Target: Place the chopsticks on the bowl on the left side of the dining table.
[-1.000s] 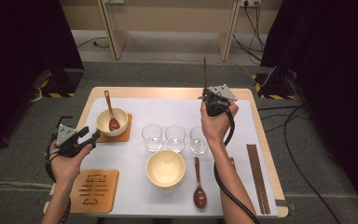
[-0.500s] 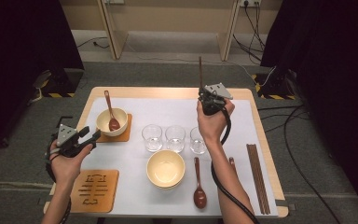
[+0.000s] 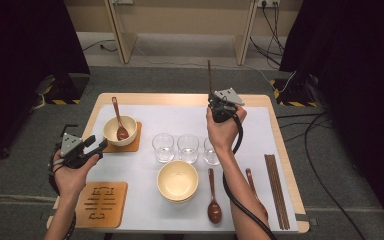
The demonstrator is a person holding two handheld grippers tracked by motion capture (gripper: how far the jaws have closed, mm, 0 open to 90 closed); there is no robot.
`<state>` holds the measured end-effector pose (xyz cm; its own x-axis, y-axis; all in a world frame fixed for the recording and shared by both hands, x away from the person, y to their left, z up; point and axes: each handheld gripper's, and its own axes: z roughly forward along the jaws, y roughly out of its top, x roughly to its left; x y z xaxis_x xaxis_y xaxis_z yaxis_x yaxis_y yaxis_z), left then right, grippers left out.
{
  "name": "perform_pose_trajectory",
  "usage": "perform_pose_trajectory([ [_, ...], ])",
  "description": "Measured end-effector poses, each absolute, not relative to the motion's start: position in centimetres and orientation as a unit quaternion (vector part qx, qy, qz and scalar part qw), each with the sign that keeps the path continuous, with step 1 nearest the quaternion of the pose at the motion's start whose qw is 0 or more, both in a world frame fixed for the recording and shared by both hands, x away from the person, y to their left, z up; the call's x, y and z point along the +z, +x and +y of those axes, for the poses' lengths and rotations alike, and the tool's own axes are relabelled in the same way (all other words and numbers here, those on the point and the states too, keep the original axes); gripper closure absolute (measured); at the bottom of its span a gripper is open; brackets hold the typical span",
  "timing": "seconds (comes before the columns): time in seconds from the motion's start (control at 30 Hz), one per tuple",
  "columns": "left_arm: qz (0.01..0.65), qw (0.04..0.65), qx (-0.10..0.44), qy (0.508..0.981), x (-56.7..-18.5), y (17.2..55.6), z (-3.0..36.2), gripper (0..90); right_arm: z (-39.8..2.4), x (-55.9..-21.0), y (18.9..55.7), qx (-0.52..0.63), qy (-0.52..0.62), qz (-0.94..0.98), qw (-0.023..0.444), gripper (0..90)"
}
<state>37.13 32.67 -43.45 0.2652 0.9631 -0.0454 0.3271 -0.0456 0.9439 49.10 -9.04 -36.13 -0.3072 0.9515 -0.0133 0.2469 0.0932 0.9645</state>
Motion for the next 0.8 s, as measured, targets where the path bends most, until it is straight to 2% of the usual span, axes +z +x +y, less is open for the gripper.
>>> perform_pose_trajectory([
  [0.8, 0.499, 0.476, 0.341, 0.639, -43.3, 37.1, 32.6, 48.6, -7.7, -36.3, 49.3, 0.495, 0.455, 0.649, 0.355, 85.3],
])
